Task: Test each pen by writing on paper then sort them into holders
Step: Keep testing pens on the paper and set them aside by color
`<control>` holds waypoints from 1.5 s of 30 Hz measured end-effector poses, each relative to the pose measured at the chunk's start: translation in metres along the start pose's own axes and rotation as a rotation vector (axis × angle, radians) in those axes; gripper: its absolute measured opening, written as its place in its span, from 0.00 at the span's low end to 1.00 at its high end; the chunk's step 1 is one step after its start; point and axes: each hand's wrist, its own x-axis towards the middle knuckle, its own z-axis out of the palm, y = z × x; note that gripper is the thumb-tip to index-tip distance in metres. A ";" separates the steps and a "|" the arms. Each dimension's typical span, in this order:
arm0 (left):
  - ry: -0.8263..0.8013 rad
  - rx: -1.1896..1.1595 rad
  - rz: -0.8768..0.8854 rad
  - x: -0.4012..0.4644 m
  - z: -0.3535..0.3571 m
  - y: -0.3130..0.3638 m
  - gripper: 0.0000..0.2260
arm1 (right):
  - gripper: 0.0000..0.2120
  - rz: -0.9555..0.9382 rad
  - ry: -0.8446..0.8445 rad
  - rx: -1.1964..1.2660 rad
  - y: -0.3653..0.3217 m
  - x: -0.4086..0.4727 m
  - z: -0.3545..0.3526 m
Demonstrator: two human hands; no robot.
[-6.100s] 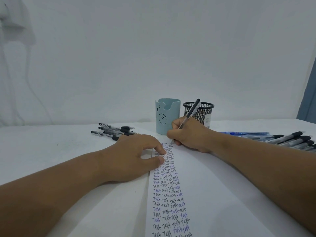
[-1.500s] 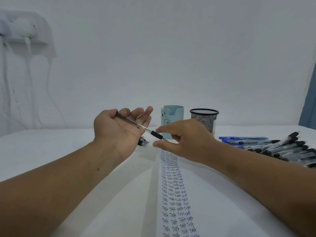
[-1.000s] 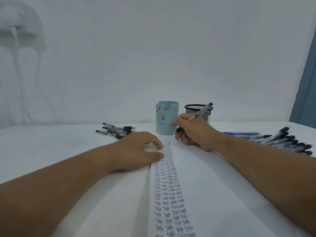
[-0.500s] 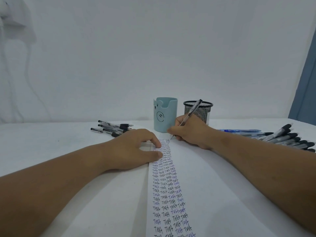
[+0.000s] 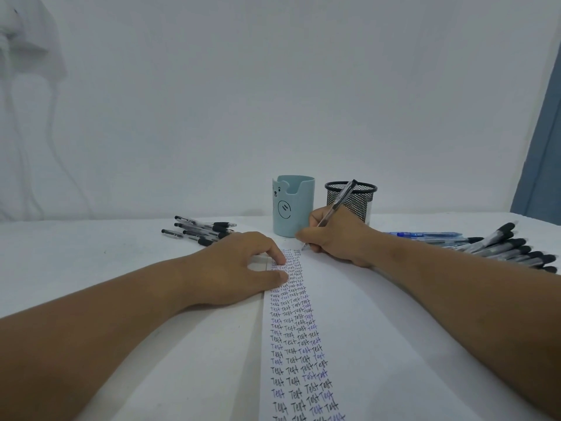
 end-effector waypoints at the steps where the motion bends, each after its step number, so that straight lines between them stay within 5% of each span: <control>1: 0.001 0.005 0.002 0.000 0.000 0.000 0.10 | 0.17 -0.006 0.006 -0.008 0.000 0.000 0.000; 41: -0.009 0.032 0.018 -0.004 -0.001 0.003 0.11 | 0.16 -0.089 0.049 -0.093 0.007 0.004 -0.001; 45: 0.002 0.042 0.031 -0.005 0.000 0.003 0.12 | 0.24 -0.110 0.097 0.046 0.001 -0.003 -0.004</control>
